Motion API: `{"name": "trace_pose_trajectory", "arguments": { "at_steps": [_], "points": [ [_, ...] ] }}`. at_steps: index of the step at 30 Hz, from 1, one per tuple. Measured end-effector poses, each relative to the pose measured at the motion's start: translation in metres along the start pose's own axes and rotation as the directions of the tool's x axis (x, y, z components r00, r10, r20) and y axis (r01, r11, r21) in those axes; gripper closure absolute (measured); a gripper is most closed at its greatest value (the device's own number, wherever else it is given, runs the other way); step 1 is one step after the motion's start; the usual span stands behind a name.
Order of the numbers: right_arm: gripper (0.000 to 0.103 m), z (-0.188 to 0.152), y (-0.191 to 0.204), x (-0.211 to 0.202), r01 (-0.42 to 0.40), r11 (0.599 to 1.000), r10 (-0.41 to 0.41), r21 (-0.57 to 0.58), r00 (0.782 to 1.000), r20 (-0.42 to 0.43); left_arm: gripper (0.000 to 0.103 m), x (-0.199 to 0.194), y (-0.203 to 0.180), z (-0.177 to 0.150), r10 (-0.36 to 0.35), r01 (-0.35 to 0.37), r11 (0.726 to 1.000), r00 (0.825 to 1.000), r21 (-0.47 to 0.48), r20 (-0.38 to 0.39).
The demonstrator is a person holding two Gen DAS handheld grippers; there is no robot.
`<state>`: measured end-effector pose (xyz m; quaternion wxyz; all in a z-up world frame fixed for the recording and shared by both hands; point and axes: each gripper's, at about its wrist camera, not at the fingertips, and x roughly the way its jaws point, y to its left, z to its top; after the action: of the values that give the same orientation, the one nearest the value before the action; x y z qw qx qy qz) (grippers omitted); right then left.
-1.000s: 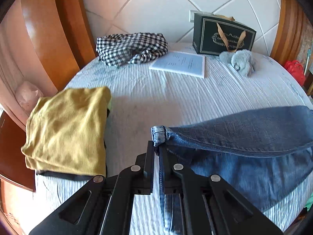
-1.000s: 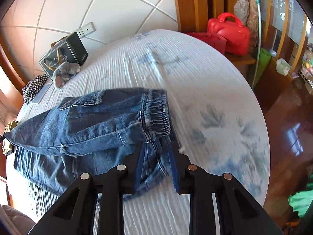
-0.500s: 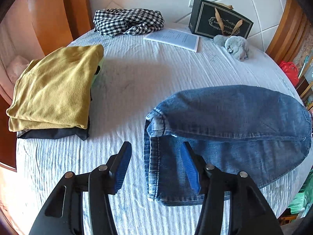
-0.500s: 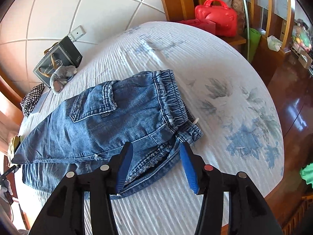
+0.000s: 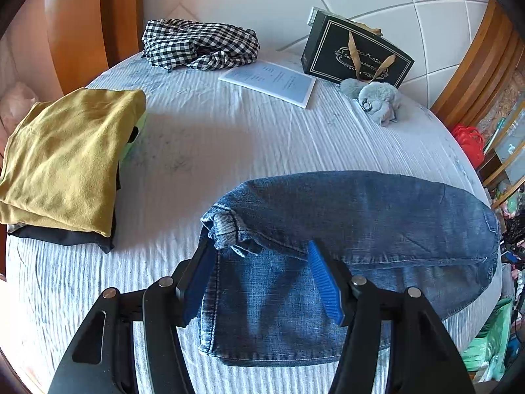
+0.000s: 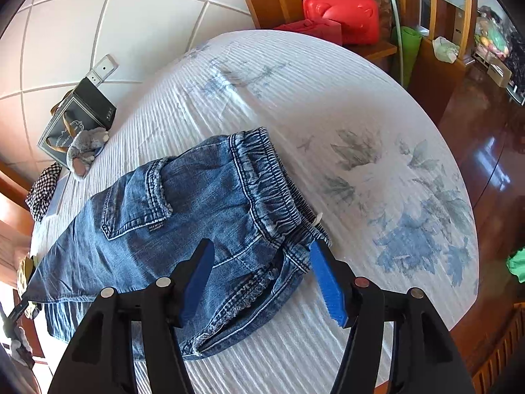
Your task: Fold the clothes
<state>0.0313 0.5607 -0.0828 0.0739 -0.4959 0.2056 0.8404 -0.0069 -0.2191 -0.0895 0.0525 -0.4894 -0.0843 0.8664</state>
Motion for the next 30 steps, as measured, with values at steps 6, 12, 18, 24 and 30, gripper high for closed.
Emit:
{"name": "trace_pose_trajectory", "arguments": {
  "at_steps": [6,12,18,24,30],
  "points": [
    [0.042,0.009,-0.002,0.023,0.000,1.000,0.001,0.031,0.999,-0.047,0.039,0.006,-0.002,0.008,-0.009,0.008,1.000,1.000,-0.022,-0.023],
    [0.042,0.011,0.000,0.036,-0.032,0.998,0.035,0.048,0.998,-0.057,0.038,0.000,-0.007,-0.003,0.002,-0.001,1.000,0.997,0.026,-0.072],
    [0.030,0.012,0.004,0.050,-0.035,0.998,0.040,0.057,0.996,-0.083,0.037,0.006,-0.004,0.001,0.022,-0.024,1.000,0.996,-0.019,-0.085],
    [0.035,0.016,0.014,0.061,0.057,0.998,-0.056,0.014,0.993,-0.105,0.076,0.042,0.002,0.014,0.019,-0.035,0.988,0.994,-0.148,-0.104],
    [0.080,0.031,0.029,0.047,0.134,0.990,-0.136,-0.047,0.989,-0.051,0.102,0.032,-0.020,0.042,0.081,-0.087,0.992,0.994,-0.096,-0.071]
  ]
}}
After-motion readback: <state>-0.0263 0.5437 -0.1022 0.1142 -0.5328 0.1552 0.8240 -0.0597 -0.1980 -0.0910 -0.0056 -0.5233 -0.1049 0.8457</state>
